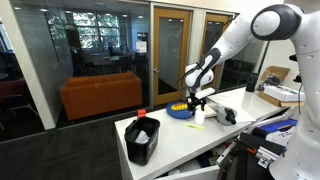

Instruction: Move the white cup to the left

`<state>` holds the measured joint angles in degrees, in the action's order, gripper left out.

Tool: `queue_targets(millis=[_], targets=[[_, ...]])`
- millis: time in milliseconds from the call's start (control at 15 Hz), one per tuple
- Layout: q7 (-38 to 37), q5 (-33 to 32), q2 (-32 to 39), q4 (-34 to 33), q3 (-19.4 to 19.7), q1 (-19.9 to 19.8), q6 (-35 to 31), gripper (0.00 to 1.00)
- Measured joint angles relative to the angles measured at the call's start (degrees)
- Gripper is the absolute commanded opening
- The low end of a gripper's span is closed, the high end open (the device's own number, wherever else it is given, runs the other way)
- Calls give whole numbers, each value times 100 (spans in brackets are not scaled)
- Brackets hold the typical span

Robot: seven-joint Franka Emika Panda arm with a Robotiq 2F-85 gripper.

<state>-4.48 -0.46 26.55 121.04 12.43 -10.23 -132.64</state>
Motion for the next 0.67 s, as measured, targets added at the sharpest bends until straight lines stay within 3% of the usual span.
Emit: queue_targets(millis=[667], targets=[[0, 0, 266, -110, 1, -20, -28, 100]])
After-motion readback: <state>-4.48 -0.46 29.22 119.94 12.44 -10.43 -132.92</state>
